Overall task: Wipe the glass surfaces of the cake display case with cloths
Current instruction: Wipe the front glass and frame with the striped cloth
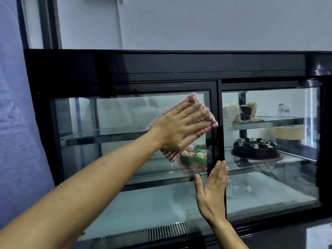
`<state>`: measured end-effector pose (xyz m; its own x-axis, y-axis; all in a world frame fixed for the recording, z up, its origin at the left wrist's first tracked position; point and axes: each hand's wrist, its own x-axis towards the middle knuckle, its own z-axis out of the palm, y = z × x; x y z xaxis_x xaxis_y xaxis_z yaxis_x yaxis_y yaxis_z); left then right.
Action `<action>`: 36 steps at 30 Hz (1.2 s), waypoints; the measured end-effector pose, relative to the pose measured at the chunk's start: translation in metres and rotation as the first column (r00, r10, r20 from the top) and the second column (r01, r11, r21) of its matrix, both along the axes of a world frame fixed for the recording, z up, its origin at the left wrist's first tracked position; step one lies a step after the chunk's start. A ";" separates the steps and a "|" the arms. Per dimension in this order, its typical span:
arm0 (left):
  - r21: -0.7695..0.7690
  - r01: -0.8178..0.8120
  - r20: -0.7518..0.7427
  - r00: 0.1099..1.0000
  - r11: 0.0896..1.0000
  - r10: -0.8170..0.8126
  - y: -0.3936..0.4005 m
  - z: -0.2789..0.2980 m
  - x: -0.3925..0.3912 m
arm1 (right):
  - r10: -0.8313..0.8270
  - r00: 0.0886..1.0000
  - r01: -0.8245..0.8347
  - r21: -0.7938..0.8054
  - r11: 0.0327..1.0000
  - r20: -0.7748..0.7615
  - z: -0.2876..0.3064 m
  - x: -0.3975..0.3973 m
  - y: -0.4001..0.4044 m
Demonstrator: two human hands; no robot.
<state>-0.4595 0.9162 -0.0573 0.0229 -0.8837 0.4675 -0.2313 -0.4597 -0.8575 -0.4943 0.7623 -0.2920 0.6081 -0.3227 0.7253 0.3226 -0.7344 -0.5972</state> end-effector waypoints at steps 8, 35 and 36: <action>-0.278 -0.011 -0.044 0.999 0.961 -0.001 0.050 -0.010 -0.003 | 0.019 1.000 -0.020 -0.055 0.998 -0.022 0.000 -0.003 -0.003; -0.649 -0.192 -0.193 0.978 0.736 0.084 0.145 -0.216 -0.022 | -0.006 0.960 0.187 -0.627 0.756 0.280 0.056 0.018 -0.011; -0.443 -0.157 -0.186 0.979 0.883 0.081 0.140 -0.251 -0.024 | -0.004 0.953 0.213 -0.658 0.722 0.304 0.063 0.020 -0.015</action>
<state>-0.4831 1.0559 -0.3086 0.2211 -0.5616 0.7973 -0.2641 -0.8215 -0.5054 -0.4745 0.7476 -0.2286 0.3535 0.2665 0.8966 0.2804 -0.9447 0.1703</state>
